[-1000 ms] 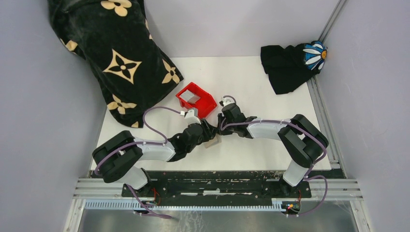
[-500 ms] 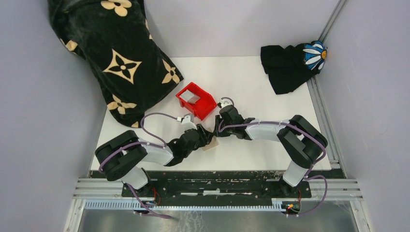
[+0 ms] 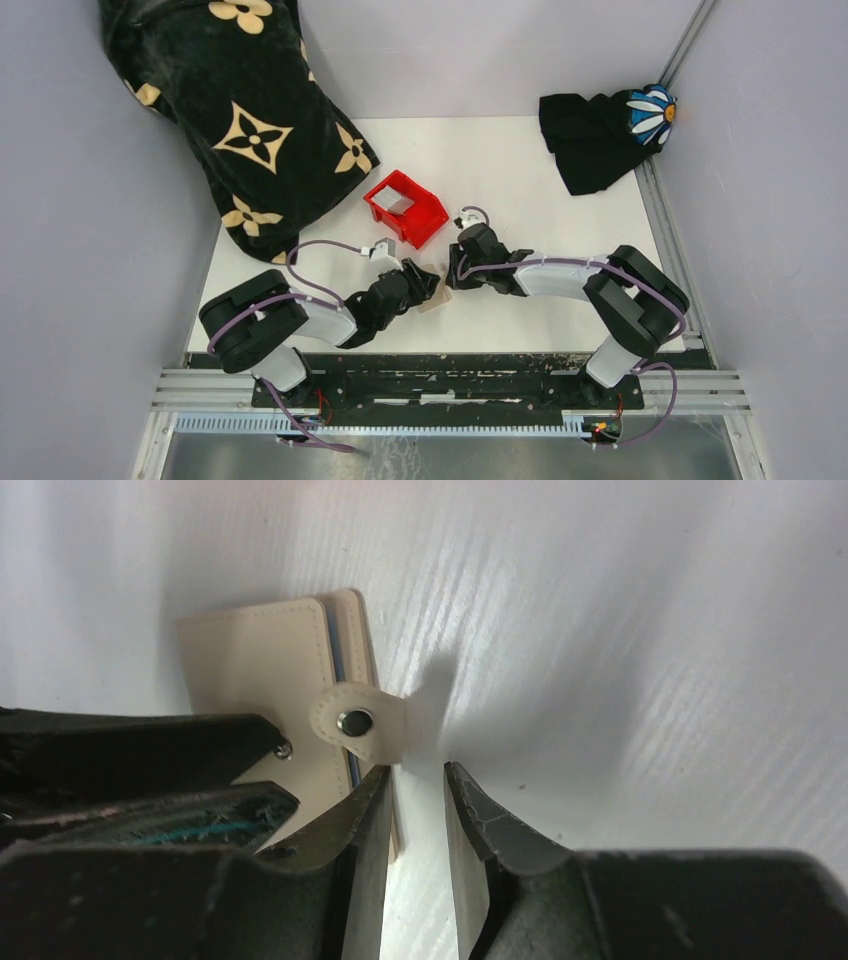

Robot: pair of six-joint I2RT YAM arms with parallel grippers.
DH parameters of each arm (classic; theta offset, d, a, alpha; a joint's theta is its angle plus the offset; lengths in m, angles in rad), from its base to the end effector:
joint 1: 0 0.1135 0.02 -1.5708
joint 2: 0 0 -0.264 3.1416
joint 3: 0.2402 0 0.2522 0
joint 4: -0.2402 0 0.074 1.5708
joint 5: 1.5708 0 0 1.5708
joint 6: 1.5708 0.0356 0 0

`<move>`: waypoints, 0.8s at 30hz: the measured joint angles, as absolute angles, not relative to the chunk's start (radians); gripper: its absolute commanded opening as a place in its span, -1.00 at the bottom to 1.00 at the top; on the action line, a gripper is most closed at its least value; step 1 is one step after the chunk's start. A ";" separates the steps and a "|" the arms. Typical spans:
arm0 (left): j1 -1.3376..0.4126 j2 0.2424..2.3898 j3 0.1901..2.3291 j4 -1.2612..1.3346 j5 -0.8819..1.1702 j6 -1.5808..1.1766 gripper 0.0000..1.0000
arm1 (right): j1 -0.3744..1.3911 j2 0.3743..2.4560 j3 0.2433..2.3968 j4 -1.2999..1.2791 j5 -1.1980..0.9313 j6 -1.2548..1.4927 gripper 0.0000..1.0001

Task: Put the credit cards into the card holder
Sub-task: Close the card holder at the center of the board.

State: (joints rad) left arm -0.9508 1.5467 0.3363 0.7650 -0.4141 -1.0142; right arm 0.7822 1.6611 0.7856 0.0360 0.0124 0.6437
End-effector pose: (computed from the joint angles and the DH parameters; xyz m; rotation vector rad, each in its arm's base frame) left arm 0.1583 -0.1971 0.1234 -0.3383 2.0515 -0.8412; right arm 0.2273 0.2252 0.1452 -0.1678 2.5056 0.6171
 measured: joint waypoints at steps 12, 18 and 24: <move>-0.951 1.560 0.336 0.781 -0.443 -1.033 -0.01 | 0.784 1.620 0.750 0.020 0.023 0.632 -0.30; -0.951 1.562 0.330 0.795 -0.444 -1.040 -0.01 | 0.799 1.605 0.741 0.012 0.027 0.619 -0.32; -0.951 1.569 0.328 0.807 -0.446 -1.042 -0.01 | 0.838 1.570 0.722 -0.031 0.031 0.612 -0.42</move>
State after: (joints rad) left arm -0.9512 1.5688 0.3279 0.8066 -0.4461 -1.0416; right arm 0.8379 1.5696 0.7219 -0.0307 0.0315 0.6117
